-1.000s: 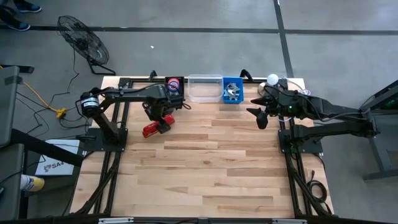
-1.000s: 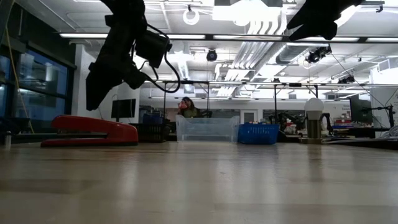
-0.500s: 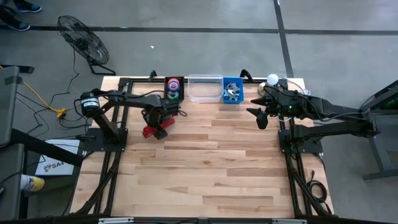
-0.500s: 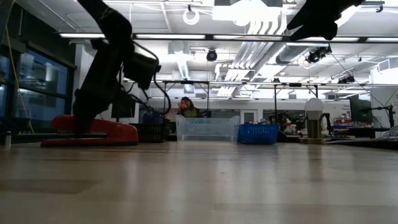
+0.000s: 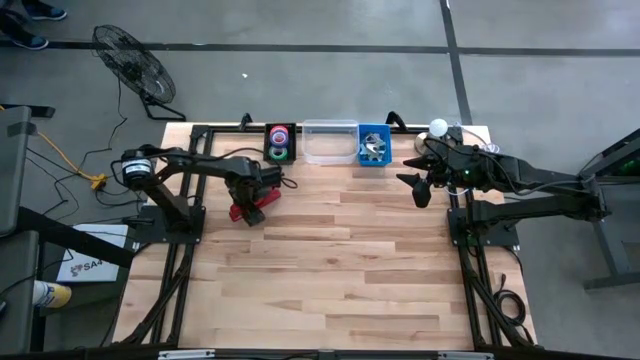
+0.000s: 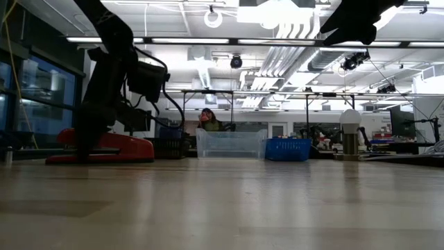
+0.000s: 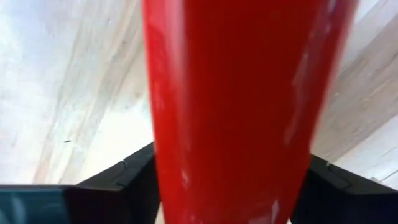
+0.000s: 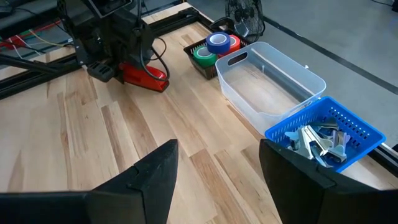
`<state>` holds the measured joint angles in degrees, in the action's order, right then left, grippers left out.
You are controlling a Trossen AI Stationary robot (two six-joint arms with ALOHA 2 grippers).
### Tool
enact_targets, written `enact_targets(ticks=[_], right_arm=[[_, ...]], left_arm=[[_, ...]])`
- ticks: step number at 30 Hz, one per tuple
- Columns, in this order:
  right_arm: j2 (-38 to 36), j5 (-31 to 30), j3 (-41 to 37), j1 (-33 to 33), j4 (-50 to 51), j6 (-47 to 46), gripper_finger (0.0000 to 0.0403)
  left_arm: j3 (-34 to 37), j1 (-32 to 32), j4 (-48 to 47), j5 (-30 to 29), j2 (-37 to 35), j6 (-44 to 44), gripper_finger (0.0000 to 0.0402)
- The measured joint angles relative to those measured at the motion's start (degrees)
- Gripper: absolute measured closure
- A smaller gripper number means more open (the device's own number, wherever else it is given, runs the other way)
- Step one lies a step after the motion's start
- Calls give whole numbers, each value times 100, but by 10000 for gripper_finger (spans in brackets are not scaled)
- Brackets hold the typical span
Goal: Pick and place Stapler, Stapler remover, tape
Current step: Put the red stapler into the transparent bin
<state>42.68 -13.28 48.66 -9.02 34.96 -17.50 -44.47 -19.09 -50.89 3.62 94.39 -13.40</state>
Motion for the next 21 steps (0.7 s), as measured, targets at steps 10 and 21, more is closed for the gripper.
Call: enact_targets(ticks=[10,21], right_arm=[[0,-2,0,0,0,0,186],[0,-2,0,0,0,2,185]], left_arm=[[11,-2,-19,36,11,-8,207],[-211,-2,-140,103,-269,5,208]])
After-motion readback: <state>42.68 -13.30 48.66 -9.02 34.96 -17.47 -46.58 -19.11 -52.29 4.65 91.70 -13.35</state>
